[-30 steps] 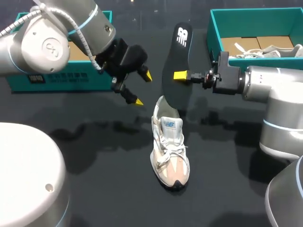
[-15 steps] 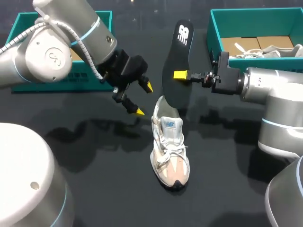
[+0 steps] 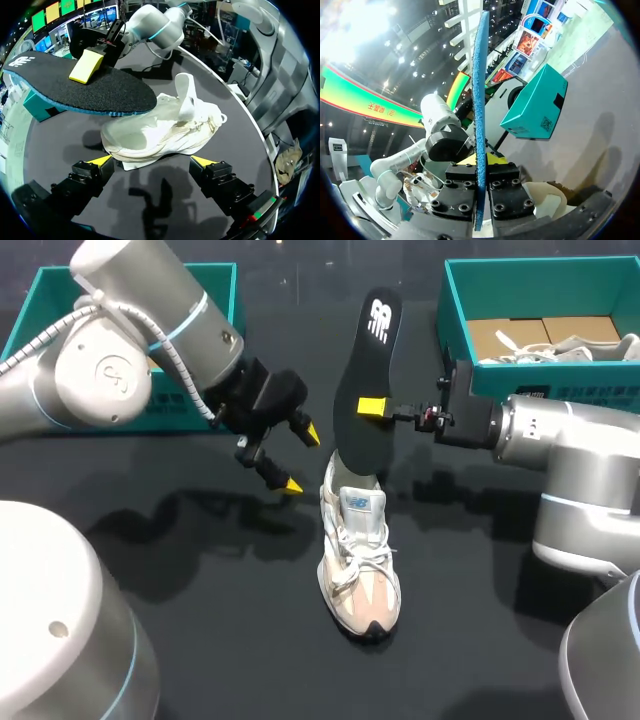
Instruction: Take the shoe out of the shoebox, open the shoe tongue, remove and reinsert the insole, then place the shoe into the shoebox
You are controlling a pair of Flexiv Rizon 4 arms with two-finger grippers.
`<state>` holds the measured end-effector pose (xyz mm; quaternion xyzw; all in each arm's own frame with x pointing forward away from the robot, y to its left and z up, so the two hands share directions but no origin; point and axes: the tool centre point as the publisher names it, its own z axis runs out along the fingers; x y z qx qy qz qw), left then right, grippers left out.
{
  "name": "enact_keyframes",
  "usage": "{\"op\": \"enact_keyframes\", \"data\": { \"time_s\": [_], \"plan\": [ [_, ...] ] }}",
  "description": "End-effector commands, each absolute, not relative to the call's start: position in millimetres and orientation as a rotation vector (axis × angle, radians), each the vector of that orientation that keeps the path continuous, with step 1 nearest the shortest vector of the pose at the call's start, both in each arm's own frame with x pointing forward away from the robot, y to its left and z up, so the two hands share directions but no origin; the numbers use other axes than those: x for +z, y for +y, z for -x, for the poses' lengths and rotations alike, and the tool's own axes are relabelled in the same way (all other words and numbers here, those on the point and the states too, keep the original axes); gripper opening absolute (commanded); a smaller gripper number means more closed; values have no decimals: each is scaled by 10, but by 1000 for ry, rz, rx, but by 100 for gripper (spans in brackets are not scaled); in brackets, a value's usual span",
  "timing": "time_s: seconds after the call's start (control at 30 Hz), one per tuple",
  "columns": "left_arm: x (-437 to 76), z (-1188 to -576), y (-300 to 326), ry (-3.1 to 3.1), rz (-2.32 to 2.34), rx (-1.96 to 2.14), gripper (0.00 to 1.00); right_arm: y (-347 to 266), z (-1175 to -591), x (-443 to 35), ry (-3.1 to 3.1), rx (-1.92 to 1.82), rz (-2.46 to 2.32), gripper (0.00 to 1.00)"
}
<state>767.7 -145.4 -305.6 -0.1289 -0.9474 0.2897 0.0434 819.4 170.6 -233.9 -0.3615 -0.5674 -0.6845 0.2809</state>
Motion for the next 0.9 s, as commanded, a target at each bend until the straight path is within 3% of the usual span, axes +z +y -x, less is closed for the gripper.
{"op": "enact_keyframes", "data": {
  "time_s": [0.03, 0.9],
  "plan": [
    [-3184, -7687, -1508, -2914, 370, 857, 100, 1715, -8196, -2339, -1522, -1833, 970, 0],
    [-3437, -7750, -1581, -2968, 287, 795, 100, 1780, -8151, -2488, -1592, -1909, 860, 0]
  ]
}}
